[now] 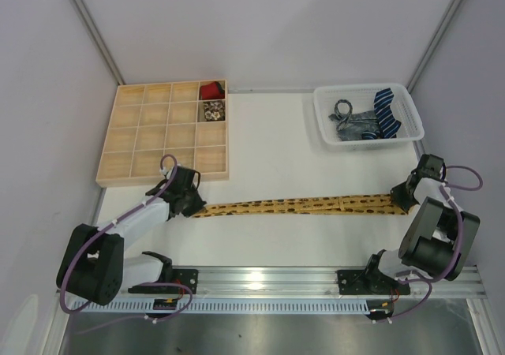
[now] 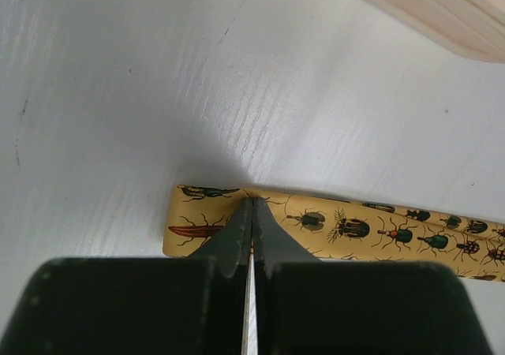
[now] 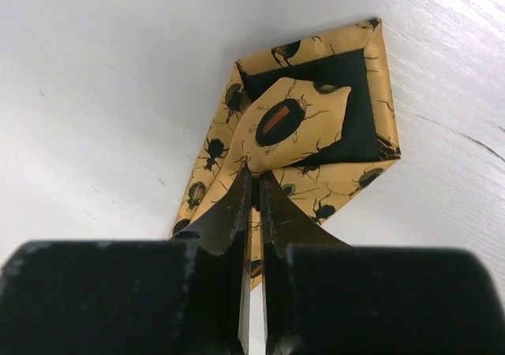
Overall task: Roll the ties
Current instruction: Flatten the tie
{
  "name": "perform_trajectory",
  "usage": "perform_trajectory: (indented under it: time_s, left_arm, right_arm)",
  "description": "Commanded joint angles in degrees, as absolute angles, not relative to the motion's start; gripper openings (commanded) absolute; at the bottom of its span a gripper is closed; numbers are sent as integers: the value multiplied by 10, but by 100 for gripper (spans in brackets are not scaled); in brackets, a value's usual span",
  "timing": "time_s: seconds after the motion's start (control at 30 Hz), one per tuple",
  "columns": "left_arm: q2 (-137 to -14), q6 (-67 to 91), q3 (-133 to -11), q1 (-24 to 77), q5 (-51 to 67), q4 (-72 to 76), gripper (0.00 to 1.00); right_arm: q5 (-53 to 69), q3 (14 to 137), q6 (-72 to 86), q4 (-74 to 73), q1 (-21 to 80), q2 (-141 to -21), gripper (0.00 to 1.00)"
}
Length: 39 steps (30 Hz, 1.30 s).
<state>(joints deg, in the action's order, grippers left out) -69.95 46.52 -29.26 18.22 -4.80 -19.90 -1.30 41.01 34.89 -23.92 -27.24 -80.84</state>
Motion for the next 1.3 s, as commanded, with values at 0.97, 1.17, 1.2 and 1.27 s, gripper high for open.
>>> perform_trajectory:
  time_s: [0.97, 1.17, 1.2, 1.27]
  left_arm:
    - [-708, 461, -271, 171, -95, -257, 1]
    - [-703, 455, -272, 170, -95, -259, 0]
    - [-703, 455, -277, 170, -96, -264, 0]
    - [-701, 447, -284, 170, -85, -265, 0]
  right_arm:
    - [-33, 409, 375, -382, -261, -755, 65]
    - [-21, 423, 377, -405, -243, -699, 64]
    - [-24, 444, 377, -410, -236, -697, 63]
    - [-36, 468, 376, -428, -204, -693, 62]
